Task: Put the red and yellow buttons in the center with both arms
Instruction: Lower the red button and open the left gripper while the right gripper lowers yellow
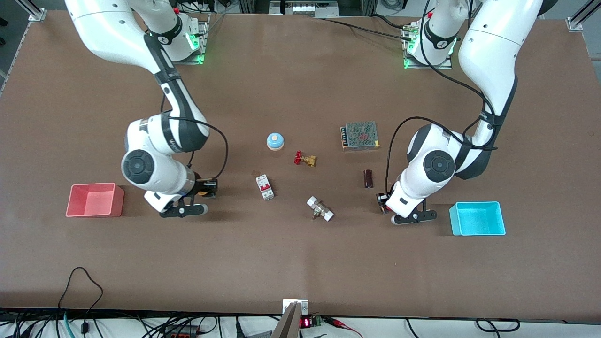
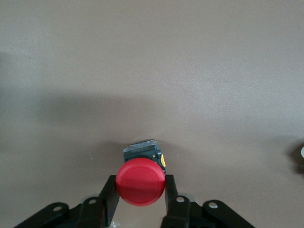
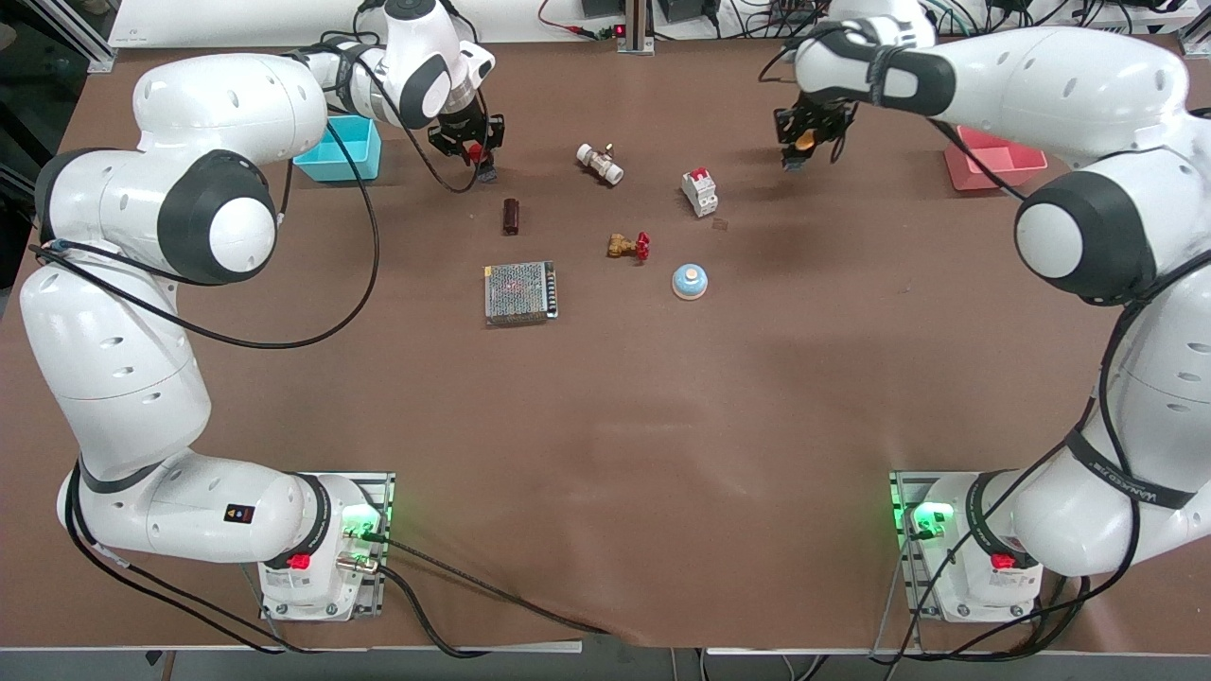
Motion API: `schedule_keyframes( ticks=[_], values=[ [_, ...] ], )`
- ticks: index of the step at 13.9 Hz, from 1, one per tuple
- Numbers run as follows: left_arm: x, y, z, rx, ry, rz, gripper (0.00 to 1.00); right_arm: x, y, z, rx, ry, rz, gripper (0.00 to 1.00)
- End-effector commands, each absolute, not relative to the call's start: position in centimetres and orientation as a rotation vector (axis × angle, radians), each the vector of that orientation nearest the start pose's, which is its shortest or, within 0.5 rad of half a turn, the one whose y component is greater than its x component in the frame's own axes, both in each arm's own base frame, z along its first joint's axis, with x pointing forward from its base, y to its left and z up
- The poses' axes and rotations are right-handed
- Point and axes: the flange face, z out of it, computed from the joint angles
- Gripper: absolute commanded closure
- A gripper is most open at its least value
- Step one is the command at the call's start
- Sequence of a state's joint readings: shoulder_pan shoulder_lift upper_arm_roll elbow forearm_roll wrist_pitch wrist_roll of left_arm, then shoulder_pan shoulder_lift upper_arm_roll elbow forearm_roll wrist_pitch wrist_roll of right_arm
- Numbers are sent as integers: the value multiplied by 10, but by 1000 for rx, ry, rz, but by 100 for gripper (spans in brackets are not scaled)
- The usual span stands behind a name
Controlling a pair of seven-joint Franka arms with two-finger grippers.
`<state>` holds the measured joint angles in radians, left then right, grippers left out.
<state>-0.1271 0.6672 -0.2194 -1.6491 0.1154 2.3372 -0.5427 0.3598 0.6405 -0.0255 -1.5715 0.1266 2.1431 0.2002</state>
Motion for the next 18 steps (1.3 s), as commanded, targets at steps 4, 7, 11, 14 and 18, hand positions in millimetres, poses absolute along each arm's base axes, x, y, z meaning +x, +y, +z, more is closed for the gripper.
schedule_keyframes(
  ticks=[4, 7, 11, 14, 18],
  values=[
    [668, -200, 269, -3178, -282, -133, 2, 639, 278, 217, -3082, 31, 102, 70],
    [675, -174, 318, -3165, -328, -207, 0, 639, 278, 210, -3084, 37, 108, 70],
    [670, -125, 387, -3129, -211, -188, 0, 640, 278, 215, -3082, 34, 99, 0],
    [659, -88, 436, -3101, -103, -173, 0, 648, 274, 259, -3064, 37, 28, 0],
    [642, -56, 492, -3075, -31, -196, 0, 655, 244, 352, -3056, 84, -61, 0]
  ],
)
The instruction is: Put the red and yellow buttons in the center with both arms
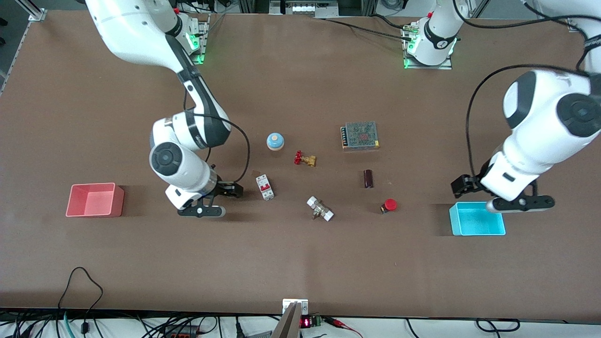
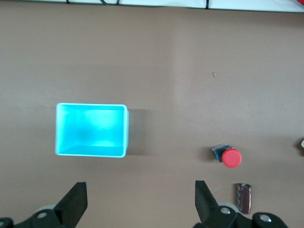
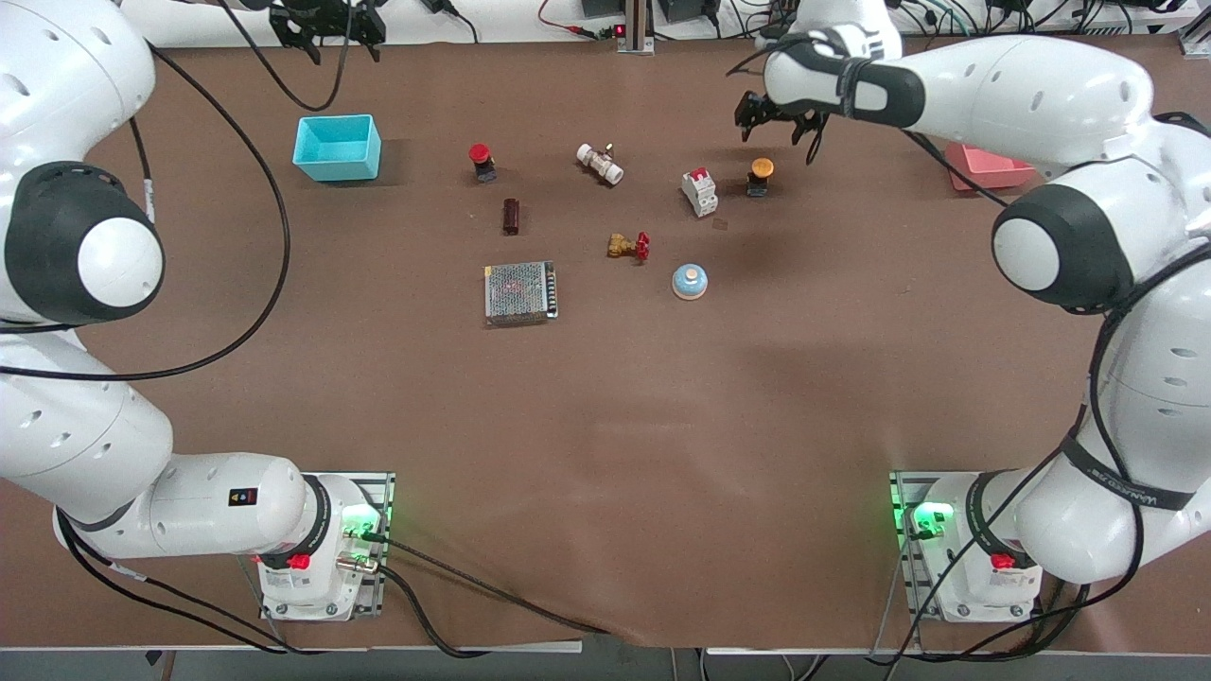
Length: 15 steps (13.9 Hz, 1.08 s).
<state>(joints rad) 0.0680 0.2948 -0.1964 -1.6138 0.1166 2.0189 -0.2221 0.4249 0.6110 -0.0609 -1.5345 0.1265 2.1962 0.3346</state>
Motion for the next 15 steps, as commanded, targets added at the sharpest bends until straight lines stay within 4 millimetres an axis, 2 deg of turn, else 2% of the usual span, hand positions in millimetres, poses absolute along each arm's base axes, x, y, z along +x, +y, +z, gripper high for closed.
schedule_keyframes(
  ticks=[1, 4, 6, 10, 12, 15],
  values=[
    [636, -55, 504, -3071, -13, -193, 0, 655, 232, 378, -3055, 102, -80, 0],
    [621, -52, 530, -3065, 29, -170, 0, 656, 185, 433, -3077, 176, -82, 0],
    [609, -48, 551, -3079, 46, -165, 0, 656, 160, 462, -3093, 225, -42, 0],
    [589, -32, 585, -3127, 126, -182, 0, 654, 134, 500, -3093, 273, -53, 0],
    [580, -24, 596, -3125, 120, -200, 0, 651, 84, 529, -3064, 312, -80, 0],
    [570, -22, 608, -3114, 114, -232, 0, 633, 11, 561, -3060, 162, -49, 0]
  ],
)
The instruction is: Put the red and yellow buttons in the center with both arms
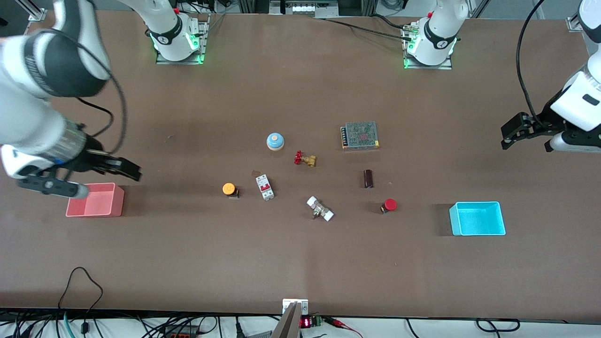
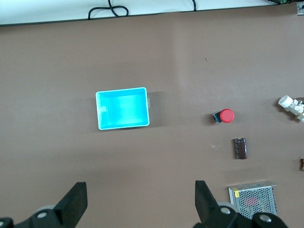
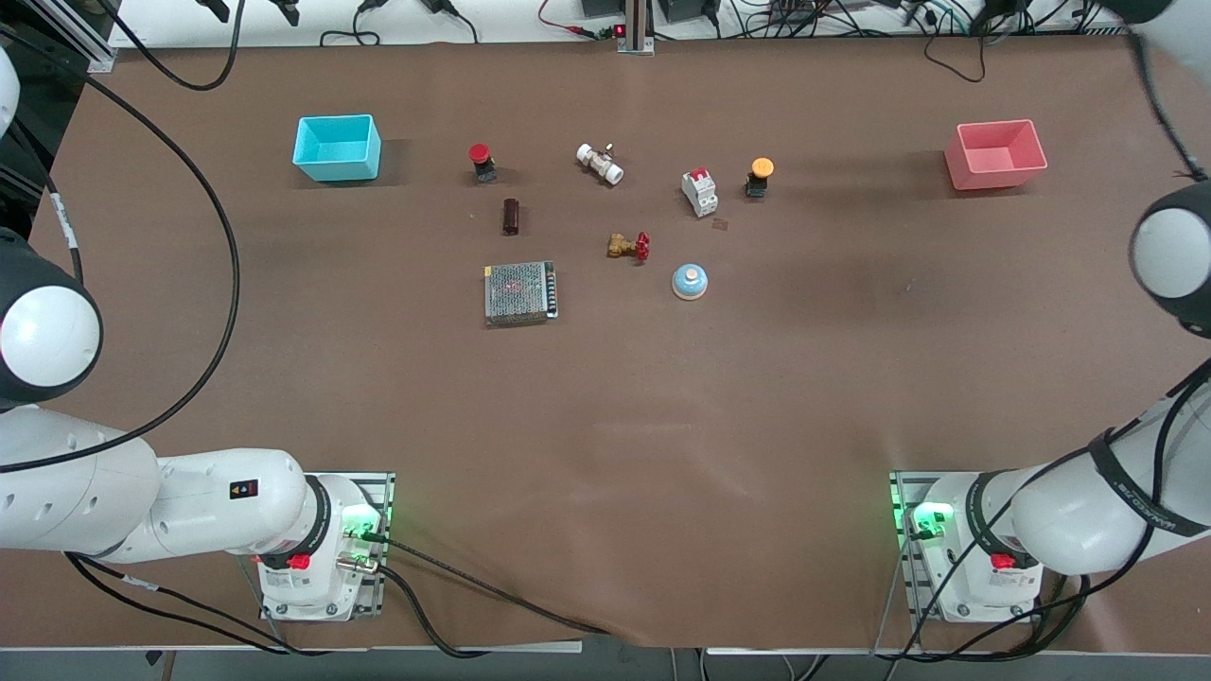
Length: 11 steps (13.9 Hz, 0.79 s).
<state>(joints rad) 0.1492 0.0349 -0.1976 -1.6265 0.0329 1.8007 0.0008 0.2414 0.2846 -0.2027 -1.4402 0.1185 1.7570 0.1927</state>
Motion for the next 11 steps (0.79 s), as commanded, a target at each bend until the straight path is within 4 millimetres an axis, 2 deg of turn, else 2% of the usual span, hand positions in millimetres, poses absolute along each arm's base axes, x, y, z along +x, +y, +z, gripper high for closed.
schedule_keyframes(
  ticks=[1, 3, 5, 9, 11],
  values=[
    [566, -24, 614, -3110, 114, -245, 0, 628, -12, 570, -3112, 94, -74, 0],
    [558, -25, 625, -3103, 107, -268, 0, 618, -31, 585, -3165, 1, -73, 0],
    [555, -23, 635, -3108, 84, -250, 0, 600, -36, 593, -3163, 17, 29, 0],
    [564, -20, 653, -3112, 78, -287, 0, 586, -33, 599, -3171, -4, 36, 0],
    [569, -19, 656, -3118, 75, -274, 0, 580, -33, 594, -3168, -4, 55, 0]
  ],
)
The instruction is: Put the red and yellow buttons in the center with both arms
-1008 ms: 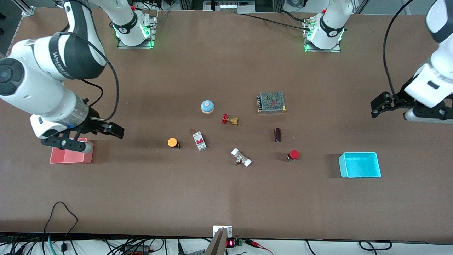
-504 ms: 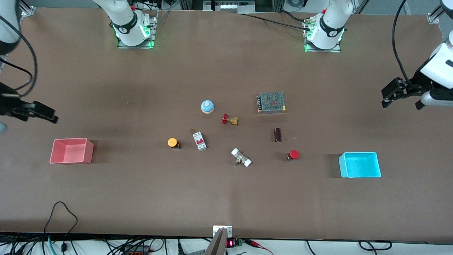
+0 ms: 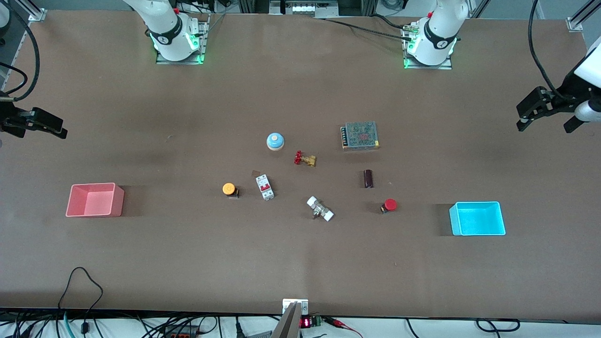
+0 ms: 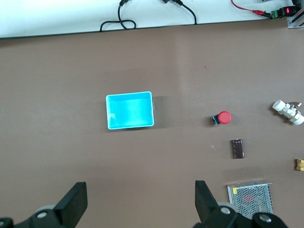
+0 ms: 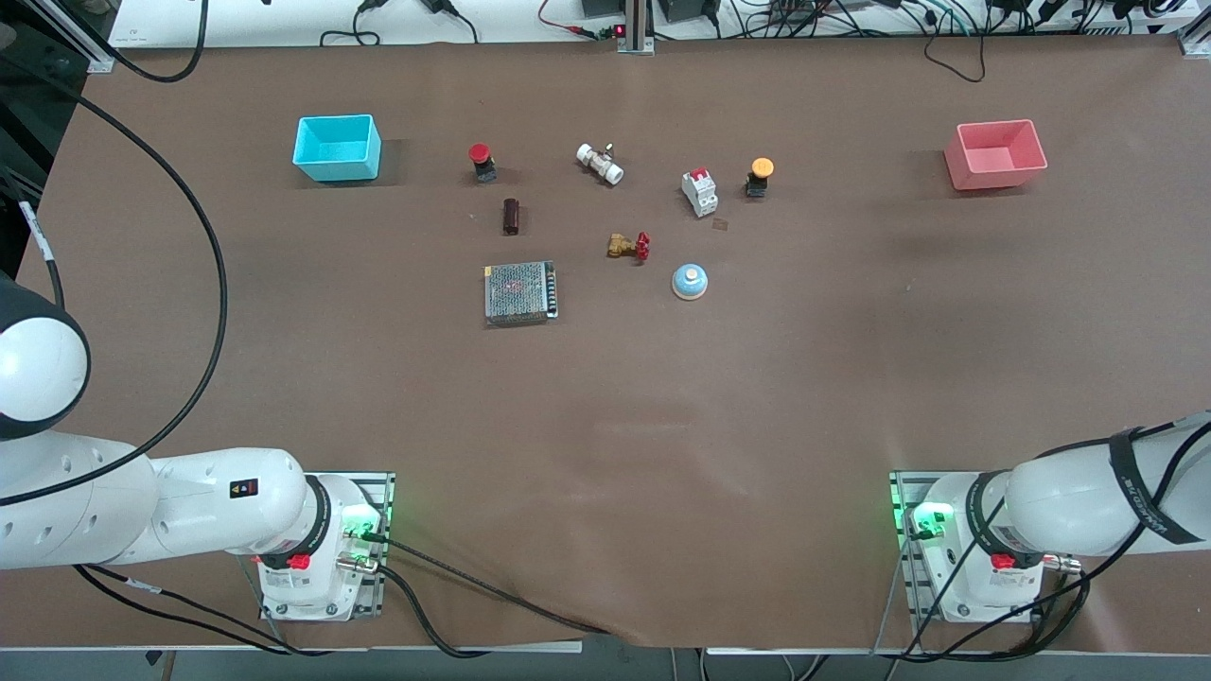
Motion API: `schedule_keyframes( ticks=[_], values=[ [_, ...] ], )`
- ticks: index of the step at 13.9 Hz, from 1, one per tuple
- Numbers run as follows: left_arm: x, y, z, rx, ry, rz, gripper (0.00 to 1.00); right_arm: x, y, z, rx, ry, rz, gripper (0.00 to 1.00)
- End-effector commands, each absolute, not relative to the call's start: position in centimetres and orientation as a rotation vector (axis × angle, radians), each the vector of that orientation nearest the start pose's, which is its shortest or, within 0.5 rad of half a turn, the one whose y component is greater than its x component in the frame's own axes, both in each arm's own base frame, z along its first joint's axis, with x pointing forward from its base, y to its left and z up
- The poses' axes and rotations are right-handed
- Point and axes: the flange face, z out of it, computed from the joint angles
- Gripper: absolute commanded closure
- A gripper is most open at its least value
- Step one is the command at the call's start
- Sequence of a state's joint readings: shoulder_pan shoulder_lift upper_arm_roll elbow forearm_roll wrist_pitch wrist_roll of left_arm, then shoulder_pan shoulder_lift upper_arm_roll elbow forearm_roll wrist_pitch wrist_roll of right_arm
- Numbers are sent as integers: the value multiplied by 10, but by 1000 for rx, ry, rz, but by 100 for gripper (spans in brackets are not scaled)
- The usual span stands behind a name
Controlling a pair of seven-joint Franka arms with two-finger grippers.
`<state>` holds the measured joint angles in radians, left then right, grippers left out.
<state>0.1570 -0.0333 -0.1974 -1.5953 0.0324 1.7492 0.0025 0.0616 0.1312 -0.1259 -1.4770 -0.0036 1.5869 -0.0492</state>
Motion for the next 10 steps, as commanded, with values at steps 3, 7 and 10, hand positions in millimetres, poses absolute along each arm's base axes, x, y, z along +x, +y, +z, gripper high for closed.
schedule_keyframes(
  ticks=[3, 7, 10],
  values=[
    [567, -18, 650, -3119, 77, -219, 0, 573, -37, 596, -3164, 11, 86, 0],
    [567, -11, 650, -3119, 66, -218, 0, 566, -35, 602, -3158, 37, 112, 0],
    [566, -11, 646, -3119, 66, -206, 0, 566, -37, 602, -3158, 39, 108, 0]
  ],
)
